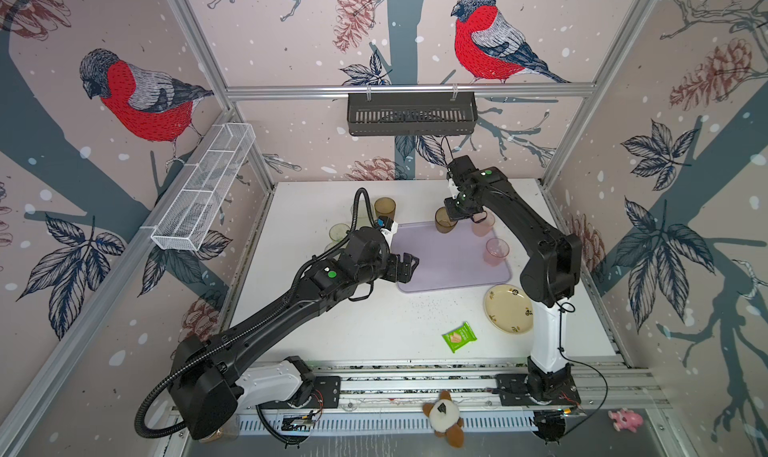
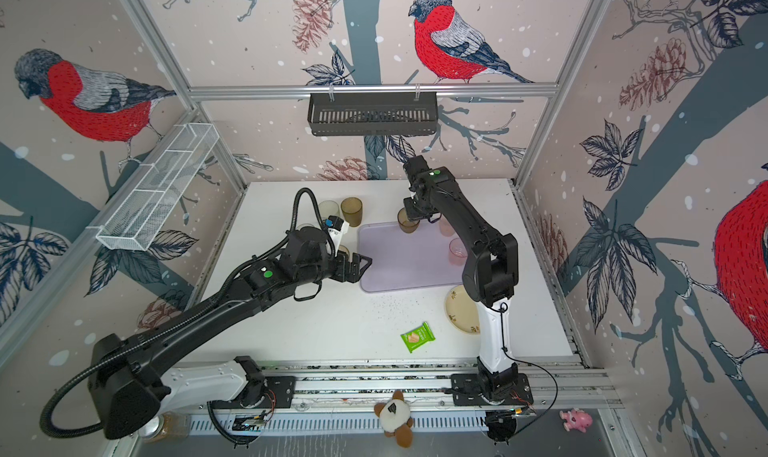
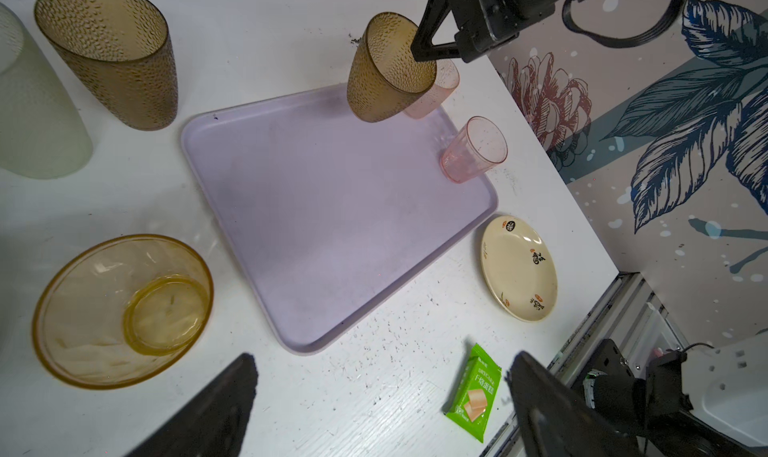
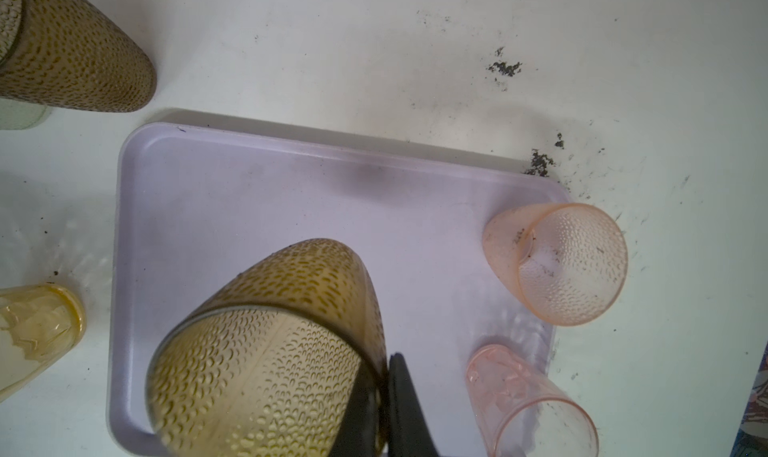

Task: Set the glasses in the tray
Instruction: 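Lift the amber textured cup and carry it to the tray's far edge, then lower the amber cup onto the tray beside the textured pink cup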

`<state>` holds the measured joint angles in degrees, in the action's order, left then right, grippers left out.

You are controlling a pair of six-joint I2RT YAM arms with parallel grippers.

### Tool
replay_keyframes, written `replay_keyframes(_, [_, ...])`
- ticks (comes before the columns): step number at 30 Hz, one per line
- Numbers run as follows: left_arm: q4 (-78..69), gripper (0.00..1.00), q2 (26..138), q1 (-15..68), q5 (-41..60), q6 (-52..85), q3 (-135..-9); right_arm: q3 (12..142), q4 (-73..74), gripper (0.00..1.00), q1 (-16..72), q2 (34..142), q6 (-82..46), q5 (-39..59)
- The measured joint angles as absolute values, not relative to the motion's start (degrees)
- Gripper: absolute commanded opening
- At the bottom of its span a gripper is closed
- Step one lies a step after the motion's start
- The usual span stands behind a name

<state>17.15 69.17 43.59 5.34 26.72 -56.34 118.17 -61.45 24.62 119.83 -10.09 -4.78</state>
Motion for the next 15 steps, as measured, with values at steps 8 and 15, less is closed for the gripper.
replay_keyframes(8, [16.5,0.95,72.4,45.1,5.6,27.1,-58.7,119.2,-61.5,0.04,23.9,122.3,-8.7,-6.4])
replay_keyframes(15, [15.7,0.95,74.5,45.8,5.6,27.0,-60.2,120.0,-61.4,0.04,22.3,124.3,-7.5,-6.4])
